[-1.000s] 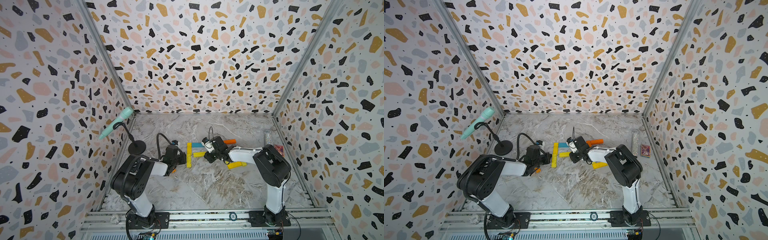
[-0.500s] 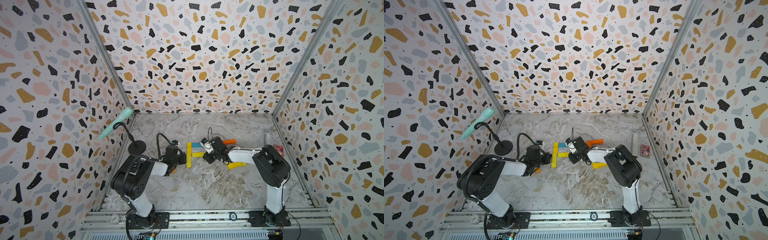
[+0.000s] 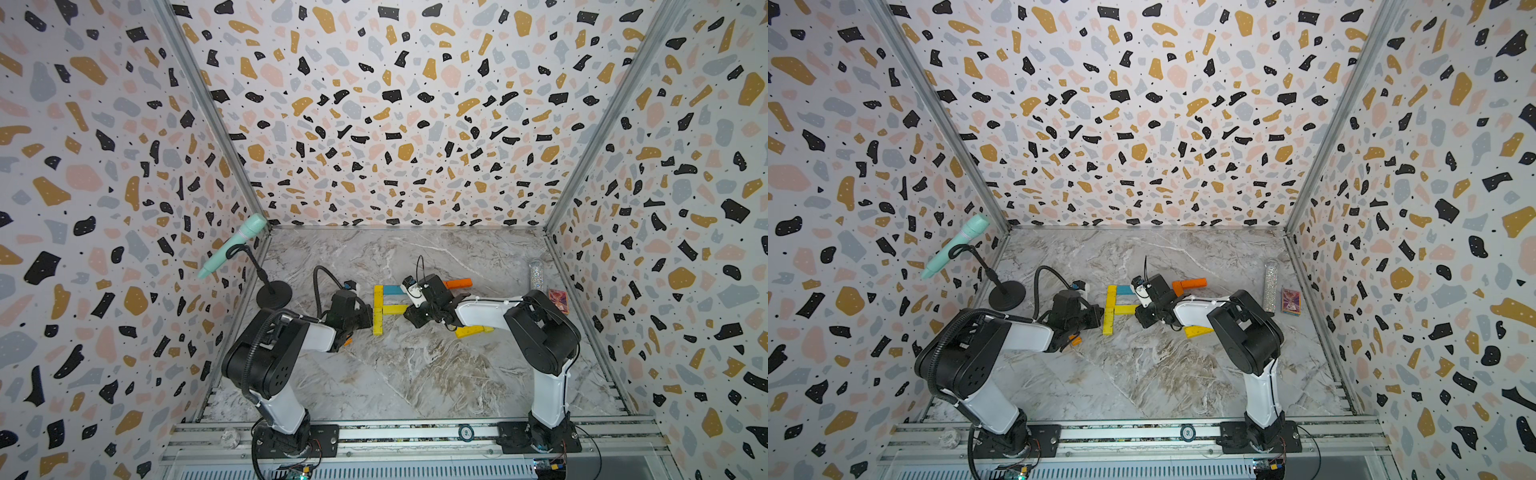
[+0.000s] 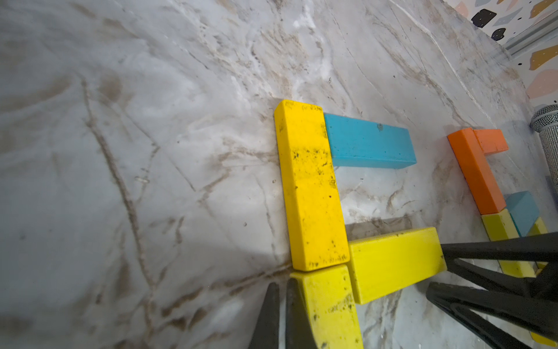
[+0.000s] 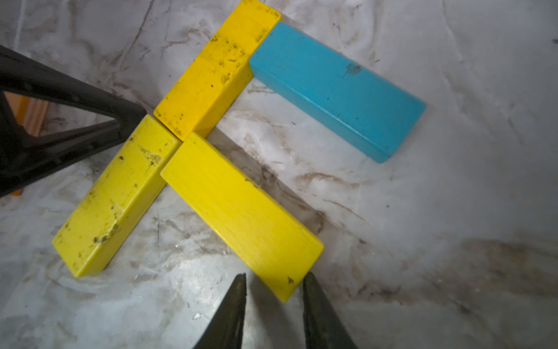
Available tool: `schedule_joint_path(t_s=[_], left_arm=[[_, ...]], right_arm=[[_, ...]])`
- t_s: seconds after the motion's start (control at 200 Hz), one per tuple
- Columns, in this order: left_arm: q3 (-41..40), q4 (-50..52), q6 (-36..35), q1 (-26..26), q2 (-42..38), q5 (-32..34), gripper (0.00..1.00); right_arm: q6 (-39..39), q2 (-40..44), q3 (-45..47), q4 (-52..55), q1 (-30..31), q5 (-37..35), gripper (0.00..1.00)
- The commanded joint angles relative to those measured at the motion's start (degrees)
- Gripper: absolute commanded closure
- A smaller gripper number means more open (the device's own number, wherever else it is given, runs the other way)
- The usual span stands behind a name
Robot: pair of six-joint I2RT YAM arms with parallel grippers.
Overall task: Assemble the number 6 with building blocks
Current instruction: Assemble the building block at the center of the board.
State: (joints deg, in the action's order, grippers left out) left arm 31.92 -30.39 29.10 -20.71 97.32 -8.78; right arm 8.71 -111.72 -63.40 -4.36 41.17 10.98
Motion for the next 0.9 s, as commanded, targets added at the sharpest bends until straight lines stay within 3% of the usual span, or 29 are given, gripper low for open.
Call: schedule_joint_path(t_s=[0.0,0.481,0.741,0.896], left_arm=[[-0.72,1.67,-0.90,-0.31,1.32,-0.45,1.00],[0.28,7.31,-1.40,-0.23,-3.12,3.53,1.00],[0.82,8.60,-2.33,-0.22,-3.47,4.65,1.00],[1.19,8.23,-2.60,-0.26,-2.36,4.38,1.00]], right_arm=[[0.43,0.27,0.64,4.60,0.40,0.15,0.63],[2.01,7.58,4.00,2.18,-2.61,3.19,0.56],[1.32,7.24,4.43,0.95,-3.20,4.55,0.68],[2.19,6.57,4.21,-0.52,-3.52,6.51,0.70]])
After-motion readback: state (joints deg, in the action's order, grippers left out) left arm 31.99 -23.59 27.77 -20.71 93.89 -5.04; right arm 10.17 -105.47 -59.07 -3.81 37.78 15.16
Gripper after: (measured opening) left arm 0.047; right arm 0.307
